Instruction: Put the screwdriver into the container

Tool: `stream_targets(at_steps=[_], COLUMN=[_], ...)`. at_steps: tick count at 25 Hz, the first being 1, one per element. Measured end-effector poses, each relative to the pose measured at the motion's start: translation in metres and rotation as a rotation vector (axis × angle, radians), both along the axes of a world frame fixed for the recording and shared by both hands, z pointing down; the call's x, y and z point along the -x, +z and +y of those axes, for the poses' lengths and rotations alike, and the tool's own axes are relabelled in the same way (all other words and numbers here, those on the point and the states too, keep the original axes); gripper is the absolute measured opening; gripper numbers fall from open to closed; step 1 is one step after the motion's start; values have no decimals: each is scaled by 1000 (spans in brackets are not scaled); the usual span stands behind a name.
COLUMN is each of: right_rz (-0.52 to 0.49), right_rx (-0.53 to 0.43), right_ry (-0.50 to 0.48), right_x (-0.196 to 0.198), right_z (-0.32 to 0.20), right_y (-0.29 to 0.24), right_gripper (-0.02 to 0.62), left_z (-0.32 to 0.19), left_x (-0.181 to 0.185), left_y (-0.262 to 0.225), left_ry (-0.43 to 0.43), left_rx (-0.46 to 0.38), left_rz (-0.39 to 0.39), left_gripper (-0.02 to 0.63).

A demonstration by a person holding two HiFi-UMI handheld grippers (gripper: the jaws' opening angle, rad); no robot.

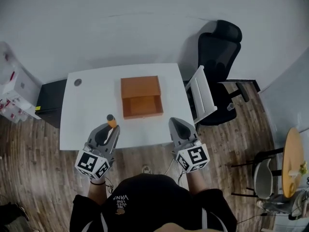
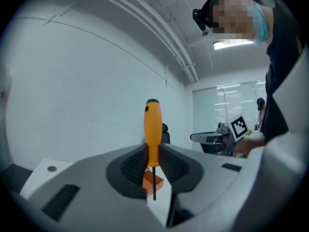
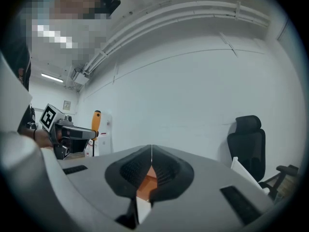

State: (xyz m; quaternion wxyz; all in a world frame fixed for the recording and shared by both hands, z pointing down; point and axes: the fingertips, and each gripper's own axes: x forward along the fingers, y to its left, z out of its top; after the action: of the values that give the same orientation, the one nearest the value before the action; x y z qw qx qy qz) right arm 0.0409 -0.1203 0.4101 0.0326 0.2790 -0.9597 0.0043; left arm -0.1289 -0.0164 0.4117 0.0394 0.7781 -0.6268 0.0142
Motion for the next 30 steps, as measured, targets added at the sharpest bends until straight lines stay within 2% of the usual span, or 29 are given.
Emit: stream_targets(at_steps=[12, 30], right_rz=[1, -24], right_rx=[37, 22], right_ry=[-43, 60], right_x=[4, 52], right_z=[-35, -79], right_y=[18, 3], right_gripper=[12, 12], left_z=[-34, -103], left_x=[4, 53], left_y=[9, -9], left_ry=[-44, 84], left_rx=[26, -6], left_rz=[2, -32], left_gripper=[73, 72])
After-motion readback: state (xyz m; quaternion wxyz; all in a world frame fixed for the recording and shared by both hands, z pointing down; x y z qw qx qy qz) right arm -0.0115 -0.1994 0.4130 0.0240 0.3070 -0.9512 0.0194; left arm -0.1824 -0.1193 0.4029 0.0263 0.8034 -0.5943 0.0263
